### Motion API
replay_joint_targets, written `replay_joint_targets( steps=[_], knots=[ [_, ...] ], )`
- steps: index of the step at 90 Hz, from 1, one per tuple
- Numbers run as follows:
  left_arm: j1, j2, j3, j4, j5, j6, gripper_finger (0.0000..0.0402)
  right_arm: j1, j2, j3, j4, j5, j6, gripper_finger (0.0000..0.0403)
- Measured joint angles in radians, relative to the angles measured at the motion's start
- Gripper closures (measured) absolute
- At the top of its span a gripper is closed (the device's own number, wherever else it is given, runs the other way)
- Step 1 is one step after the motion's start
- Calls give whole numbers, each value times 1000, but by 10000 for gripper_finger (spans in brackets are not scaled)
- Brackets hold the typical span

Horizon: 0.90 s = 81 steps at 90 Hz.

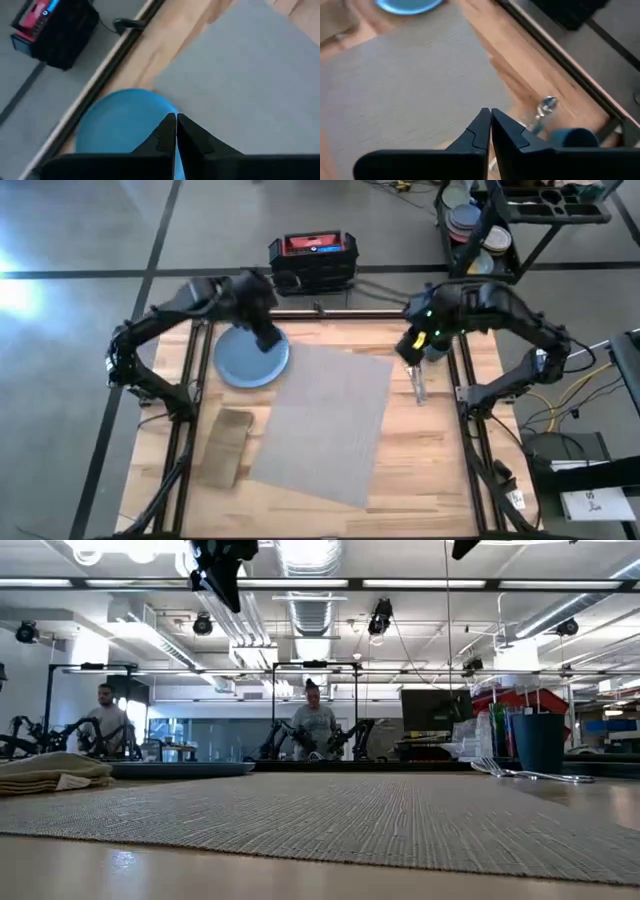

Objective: Set table place
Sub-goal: Put the silver fork on the brown table napkin

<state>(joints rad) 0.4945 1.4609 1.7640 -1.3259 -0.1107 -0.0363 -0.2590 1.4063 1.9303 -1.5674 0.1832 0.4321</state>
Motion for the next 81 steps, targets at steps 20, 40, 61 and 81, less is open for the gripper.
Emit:
replay_joint_targets(
  steps=[20, 40, 61, 81],
  knots=[
    [94, 5, -34, -165, 110, 177, 402, -78, 7, -121, -4, -61, -50, 403],
    [105, 10, -101, -204, 105, 244, 402, -109, 10, -298, 6, -139, -108, 403],
    [105, 8, -104, -67, 105, 236, 402, -108, 10, -373, 135, -135, -109, 403],
    [105, 7, -122, 13, 105, 199, 402, -108, 0, -420, 271, -111, -111, 403]
  ],
)
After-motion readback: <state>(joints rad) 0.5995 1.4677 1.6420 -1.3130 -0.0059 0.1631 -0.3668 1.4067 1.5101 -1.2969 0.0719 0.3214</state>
